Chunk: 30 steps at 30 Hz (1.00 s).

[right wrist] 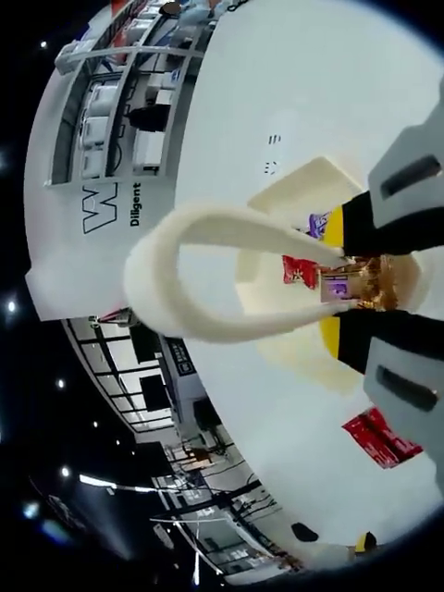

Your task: Place the target food into the container with the food tongs after gripping and lifting it, then release it inside without dropping or visibly crushing the food.

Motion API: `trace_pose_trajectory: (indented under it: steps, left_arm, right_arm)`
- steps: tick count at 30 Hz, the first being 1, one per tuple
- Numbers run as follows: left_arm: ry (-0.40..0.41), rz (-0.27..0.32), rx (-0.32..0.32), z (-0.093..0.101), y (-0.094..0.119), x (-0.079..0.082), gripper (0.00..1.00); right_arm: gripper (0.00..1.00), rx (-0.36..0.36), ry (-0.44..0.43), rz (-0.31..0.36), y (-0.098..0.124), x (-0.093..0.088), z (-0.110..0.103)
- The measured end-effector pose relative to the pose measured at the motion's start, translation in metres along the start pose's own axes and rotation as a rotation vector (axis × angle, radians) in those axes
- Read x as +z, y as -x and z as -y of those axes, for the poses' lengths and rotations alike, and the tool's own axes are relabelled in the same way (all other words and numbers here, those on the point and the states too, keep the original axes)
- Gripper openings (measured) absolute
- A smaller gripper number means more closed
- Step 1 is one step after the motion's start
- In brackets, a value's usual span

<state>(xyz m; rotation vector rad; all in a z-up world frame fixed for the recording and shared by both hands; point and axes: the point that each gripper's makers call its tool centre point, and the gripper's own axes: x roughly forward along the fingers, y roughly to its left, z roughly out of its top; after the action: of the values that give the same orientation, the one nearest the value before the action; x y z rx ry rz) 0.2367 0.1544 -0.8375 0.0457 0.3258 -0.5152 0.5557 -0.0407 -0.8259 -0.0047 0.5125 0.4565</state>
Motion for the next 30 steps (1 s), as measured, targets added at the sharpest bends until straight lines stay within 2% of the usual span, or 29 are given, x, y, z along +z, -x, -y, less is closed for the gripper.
trace_pose_trajectory:
  steps: [14,30]
  left_arm:
    - [0.003,0.001,0.005,-0.003,0.0,0.0,0.82]
    - [0.0,0.003,0.001,0.0,0.0,0.001,0.83]
  right_arm:
    - [0.15,-0.003,-0.007,-0.004,-0.001,-0.005,-0.002]
    - [0.15,0.008,-0.008,0.028,0.013,0.007,-0.006]
